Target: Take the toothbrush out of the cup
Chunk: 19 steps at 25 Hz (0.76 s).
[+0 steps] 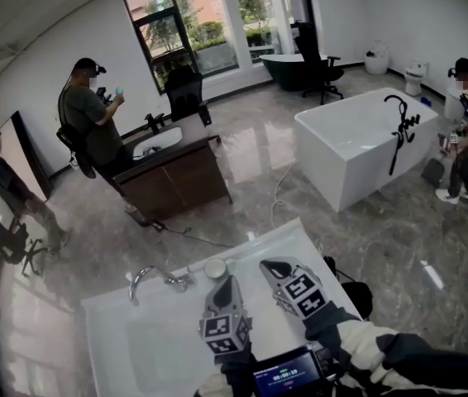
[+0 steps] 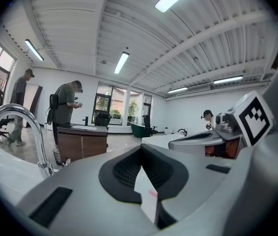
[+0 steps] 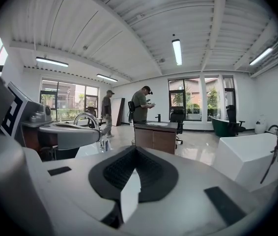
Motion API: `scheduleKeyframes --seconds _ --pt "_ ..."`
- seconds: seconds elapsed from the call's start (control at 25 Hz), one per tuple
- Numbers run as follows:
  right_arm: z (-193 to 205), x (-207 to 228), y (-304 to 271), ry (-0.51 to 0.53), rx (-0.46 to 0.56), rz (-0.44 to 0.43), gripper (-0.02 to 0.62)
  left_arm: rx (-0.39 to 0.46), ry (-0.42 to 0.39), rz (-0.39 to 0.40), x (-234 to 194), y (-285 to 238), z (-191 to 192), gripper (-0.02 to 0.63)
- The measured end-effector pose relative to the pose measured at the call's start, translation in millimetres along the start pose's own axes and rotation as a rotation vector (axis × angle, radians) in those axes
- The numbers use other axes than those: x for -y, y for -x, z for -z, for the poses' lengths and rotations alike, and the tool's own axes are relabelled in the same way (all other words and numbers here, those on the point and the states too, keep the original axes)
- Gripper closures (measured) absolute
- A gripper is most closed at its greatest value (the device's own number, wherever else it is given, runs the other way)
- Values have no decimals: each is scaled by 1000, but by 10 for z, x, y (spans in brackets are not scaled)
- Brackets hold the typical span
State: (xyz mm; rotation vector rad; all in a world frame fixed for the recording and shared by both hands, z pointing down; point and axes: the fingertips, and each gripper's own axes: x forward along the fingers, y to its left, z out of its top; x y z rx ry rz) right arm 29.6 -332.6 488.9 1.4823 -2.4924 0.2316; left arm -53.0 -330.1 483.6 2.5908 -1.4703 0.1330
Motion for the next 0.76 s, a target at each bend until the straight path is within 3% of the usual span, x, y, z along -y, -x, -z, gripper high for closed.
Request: scheduleKeyframes --seconds 0.76 --pt "-5 -49 15 27 -27 -12 594 4 -1 -21 -53 55 -10 601"
